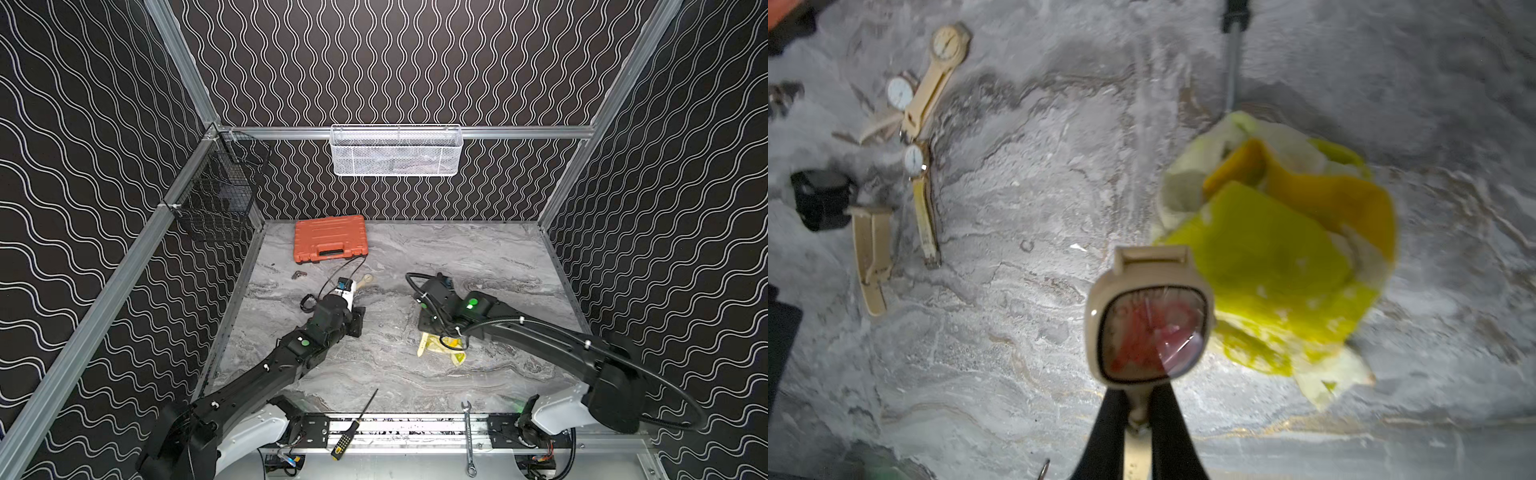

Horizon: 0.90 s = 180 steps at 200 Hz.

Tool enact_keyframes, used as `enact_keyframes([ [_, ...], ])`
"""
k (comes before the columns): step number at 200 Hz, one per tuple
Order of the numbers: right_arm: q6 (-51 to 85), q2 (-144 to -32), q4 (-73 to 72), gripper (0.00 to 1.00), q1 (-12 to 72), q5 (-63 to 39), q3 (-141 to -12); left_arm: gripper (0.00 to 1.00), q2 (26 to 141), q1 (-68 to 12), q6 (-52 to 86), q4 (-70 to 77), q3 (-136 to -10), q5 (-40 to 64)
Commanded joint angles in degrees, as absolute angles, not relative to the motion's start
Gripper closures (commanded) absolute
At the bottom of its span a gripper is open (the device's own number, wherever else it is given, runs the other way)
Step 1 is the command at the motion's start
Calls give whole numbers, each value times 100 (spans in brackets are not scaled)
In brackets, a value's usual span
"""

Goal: Wipe the watch dial
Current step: Place the watch at the center of the board.

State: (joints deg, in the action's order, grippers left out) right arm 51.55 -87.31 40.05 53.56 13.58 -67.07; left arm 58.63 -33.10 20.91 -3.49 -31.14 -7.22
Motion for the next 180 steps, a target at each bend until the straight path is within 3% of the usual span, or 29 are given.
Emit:
enact_keyframes([
  [1, 4243, -9151, 3483, 93, 5462, 893, -6828, 59, 5876, -3208, 2420, -1036, -3316, -724],
  [51, 4279, -10342, 3399, 91, 5418, 397, -7084, 59, 5789, -3180, 2668, -1125, -3151, -457],
  [108, 4102, -11107, 3373, 88, 4975, -519, -7146, 58, 6539, -3174, 2601, -1160, -3355, 344],
  [133, 4121, -10914, 3083, 74, 4939, -685, -6988, 58, 6592, -3190, 2491, -1059, -3407, 679],
  [180, 3892, -9121, 2856, 54, 4685, -415, -6453, 63, 6700, -3346, 2842, -863, -3512, 1194],
])
